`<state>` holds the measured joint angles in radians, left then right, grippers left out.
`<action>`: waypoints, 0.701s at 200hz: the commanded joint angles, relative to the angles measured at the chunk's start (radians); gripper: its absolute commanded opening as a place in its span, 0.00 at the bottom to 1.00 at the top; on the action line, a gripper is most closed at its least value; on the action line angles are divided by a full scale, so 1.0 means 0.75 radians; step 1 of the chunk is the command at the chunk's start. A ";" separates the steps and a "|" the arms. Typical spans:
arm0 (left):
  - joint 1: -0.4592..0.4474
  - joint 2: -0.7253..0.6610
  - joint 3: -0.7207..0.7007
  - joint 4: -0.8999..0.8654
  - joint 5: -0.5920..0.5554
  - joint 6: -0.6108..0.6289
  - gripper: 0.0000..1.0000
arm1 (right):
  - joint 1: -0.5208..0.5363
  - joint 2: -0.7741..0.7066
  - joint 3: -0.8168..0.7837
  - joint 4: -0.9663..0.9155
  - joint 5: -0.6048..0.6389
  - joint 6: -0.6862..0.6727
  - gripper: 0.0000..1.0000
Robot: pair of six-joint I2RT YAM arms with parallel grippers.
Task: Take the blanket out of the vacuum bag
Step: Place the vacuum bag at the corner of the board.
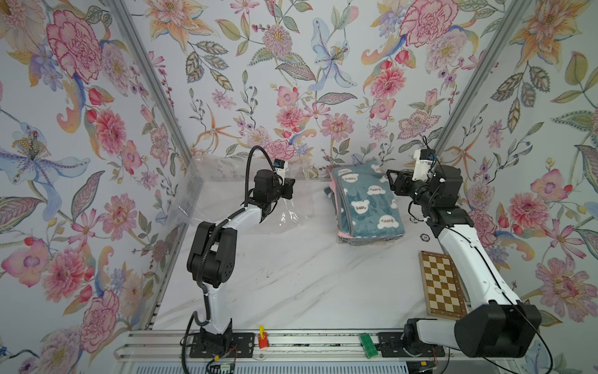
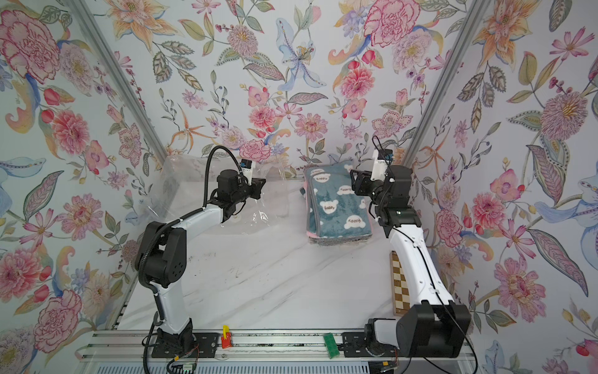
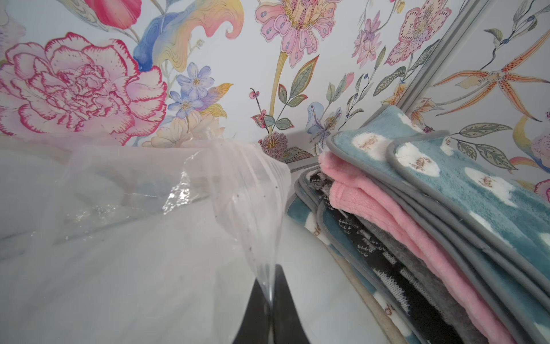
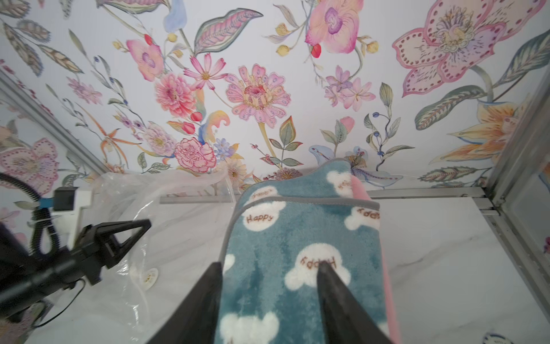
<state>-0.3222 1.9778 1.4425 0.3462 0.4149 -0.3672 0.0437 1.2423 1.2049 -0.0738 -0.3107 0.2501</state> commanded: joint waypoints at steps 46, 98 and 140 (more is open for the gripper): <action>-0.036 -0.136 -0.026 0.011 -0.013 0.070 0.55 | 0.200 -0.296 -0.328 -0.227 0.073 0.070 0.99; -0.034 -0.375 -0.129 -0.069 0.002 0.162 0.99 | 0.418 -0.411 -0.413 -0.569 0.428 0.083 0.99; -0.036 -0.738 -0.402 -0.110 0.003 0.025 0.99 | 0.525 -0.431 -0.604 -0.582 0.520 0.219 0.99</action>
<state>-0.3439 1.5524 1.2404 0.3058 0.4141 -0.2916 0.4080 0.9150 0.8280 -0.4450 -0.0055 0.3401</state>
